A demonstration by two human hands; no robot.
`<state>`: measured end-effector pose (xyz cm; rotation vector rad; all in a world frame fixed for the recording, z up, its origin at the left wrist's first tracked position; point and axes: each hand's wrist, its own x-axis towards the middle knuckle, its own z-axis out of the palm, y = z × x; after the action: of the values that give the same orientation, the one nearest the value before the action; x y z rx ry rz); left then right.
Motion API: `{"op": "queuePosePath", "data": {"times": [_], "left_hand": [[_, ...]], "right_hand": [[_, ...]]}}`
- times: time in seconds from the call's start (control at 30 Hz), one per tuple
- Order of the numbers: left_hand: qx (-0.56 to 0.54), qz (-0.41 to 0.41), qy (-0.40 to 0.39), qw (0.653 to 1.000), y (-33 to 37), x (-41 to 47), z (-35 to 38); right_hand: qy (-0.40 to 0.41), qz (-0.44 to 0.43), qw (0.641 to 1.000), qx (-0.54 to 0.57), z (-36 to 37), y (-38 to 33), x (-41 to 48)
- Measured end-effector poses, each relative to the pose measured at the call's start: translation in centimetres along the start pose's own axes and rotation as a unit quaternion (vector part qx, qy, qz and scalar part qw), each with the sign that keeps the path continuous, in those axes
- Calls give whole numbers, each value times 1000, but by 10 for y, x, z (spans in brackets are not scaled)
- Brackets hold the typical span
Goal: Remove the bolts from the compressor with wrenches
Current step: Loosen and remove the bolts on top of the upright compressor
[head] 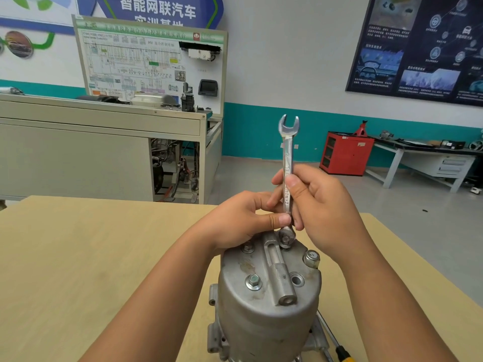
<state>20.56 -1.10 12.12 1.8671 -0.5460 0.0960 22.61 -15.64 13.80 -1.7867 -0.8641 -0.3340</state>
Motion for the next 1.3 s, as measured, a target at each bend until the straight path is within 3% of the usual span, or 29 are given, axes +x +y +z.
{"op": "queuePosePath", "data": {"times": [0.17,0.37,0.73,1.0,1.13,1.3], "left_hand": [[-74,-15,-38,996,-4,0,-4],[-44,0,-30,999,0,4,-1],[-25,-22,4,999,4,3,3],[-27,-27,4,999,6,4,4],[-31,-37,-26,999,6,3,2],[-29,-37,-2,999,4,3,3]], "right_hand": [[-59,-24,998,-3,-1,-8,-3],[-92,-34,991,97,-6,-5,-12],[-3,-10,997,78,-5,-10,-17],[40,6,992,123,-8,-7,-13],[4,25,993,111,-7,-6,-6],[-58,52,994,71,-4,-5,5]]}}
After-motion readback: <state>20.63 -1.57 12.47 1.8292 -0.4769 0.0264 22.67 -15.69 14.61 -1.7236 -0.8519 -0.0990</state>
